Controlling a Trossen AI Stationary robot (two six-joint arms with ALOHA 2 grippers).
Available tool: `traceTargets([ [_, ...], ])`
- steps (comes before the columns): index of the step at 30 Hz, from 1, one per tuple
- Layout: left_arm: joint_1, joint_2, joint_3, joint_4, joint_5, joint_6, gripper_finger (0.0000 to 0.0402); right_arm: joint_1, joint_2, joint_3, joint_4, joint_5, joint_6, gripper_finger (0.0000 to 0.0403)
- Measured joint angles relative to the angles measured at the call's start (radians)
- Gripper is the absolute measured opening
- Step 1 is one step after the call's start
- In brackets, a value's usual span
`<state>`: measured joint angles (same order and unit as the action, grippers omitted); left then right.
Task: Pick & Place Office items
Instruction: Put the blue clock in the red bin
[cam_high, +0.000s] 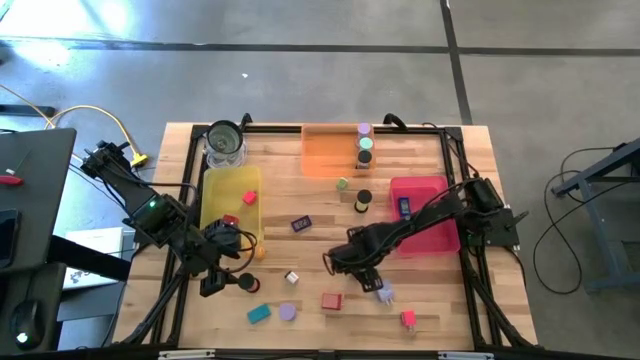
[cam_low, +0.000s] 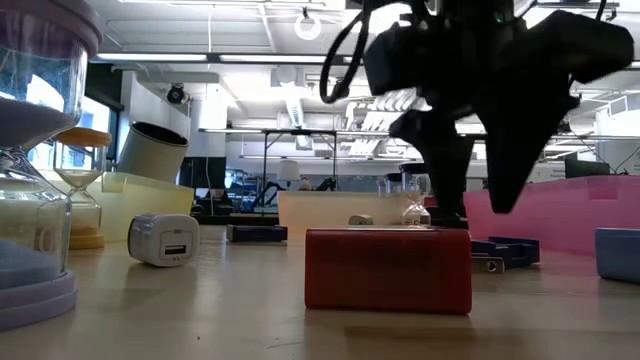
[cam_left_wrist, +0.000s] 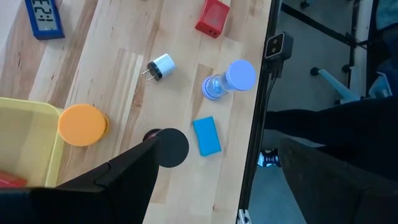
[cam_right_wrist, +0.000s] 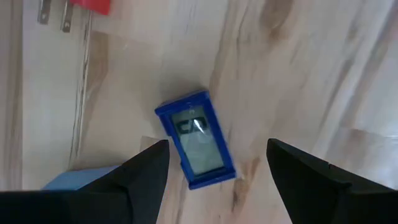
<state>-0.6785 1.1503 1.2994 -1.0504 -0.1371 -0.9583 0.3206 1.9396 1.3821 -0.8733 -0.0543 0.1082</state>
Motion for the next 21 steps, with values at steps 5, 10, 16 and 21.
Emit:
traceTargets([
  [5, 0.002, 0.000, 0.000, 0.000, -0.007, 0.026, 0.0317, 0.020, 0.000, -0.023, 0.035, -0.008, -0.016, 0.0258],
  [10, 0.005, 0.000, 0.000, 0.000, -0.052, 0.027, 0.0317, 0.040, 0.000, -0.065, 0.078, 0.008, -0.057, 0.0258],
  [16, 0.005, 0.000, 0.000, 0.000, -0.052, 0.027, 0.0317, 0.043, 0.000, -0.121, 0.096, 0.029, -0.052, 0.0258],
  [21, 0.005, 0.000, 0.000, 0.000, -0.060, 0.027, 0.0317, 0.043, -0.002, -0.146, 0.123, 0.010, -0.052, 0.0250],
])
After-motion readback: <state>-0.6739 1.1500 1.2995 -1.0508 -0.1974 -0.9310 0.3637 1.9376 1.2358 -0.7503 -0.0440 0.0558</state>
